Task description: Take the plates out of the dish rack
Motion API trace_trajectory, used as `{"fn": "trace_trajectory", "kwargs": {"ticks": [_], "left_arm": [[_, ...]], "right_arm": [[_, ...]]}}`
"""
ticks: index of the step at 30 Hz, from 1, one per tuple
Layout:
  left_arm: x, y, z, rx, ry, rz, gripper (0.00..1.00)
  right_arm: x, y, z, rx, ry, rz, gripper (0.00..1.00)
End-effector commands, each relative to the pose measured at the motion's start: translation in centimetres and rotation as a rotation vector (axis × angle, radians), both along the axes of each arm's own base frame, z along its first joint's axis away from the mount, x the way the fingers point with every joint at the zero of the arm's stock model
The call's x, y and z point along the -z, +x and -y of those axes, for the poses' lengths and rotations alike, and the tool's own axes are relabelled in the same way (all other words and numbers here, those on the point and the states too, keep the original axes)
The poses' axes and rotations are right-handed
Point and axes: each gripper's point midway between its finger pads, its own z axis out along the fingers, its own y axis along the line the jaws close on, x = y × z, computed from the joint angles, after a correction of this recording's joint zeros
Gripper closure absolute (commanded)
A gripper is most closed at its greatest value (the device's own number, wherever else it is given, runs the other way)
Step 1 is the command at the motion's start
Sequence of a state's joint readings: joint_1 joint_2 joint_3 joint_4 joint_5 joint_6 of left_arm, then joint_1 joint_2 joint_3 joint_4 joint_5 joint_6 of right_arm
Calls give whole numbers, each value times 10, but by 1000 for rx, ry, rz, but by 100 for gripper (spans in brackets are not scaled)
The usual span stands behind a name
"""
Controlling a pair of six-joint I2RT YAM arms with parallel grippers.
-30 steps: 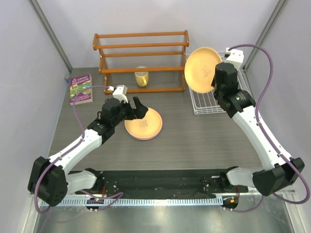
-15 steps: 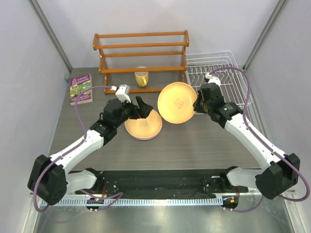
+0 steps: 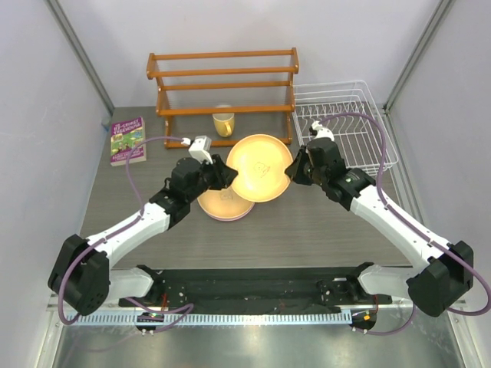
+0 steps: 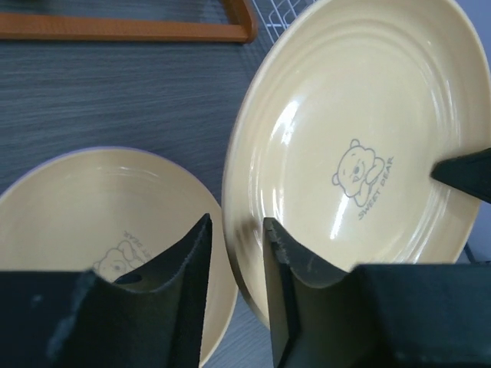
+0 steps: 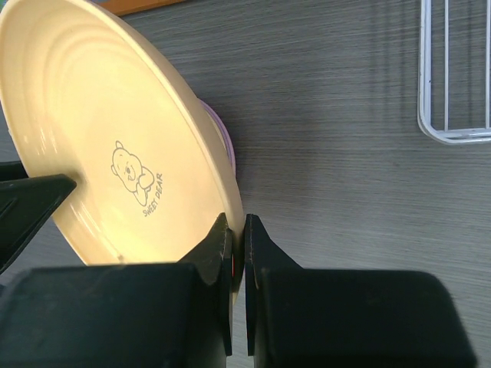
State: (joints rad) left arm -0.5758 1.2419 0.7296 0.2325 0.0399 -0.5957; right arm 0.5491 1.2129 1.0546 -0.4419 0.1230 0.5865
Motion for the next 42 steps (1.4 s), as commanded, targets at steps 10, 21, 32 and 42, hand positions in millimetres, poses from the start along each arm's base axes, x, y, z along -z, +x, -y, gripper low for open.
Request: {"fn": "trace_trajectory", "kwargs": {"ticks": [10, 21, 32, 42], "left_arm": [[5, 10, -17, -91, 84, 11, 100], [23, -7, -71, -273, 269, -125, 100], [30, -11, -102, -397, 360, -152, 100], [51, -14, -102, -393, 382, -197, 75]], "right_arm": [[-26, 9, -14, -14, 83, 73, 57], [-14, 16, 5, 48, -19, 80, 38], [1, 18, 3, 38, -43, 49, 38], [4, 19, 5, 43, -58, 46, 38]]}}
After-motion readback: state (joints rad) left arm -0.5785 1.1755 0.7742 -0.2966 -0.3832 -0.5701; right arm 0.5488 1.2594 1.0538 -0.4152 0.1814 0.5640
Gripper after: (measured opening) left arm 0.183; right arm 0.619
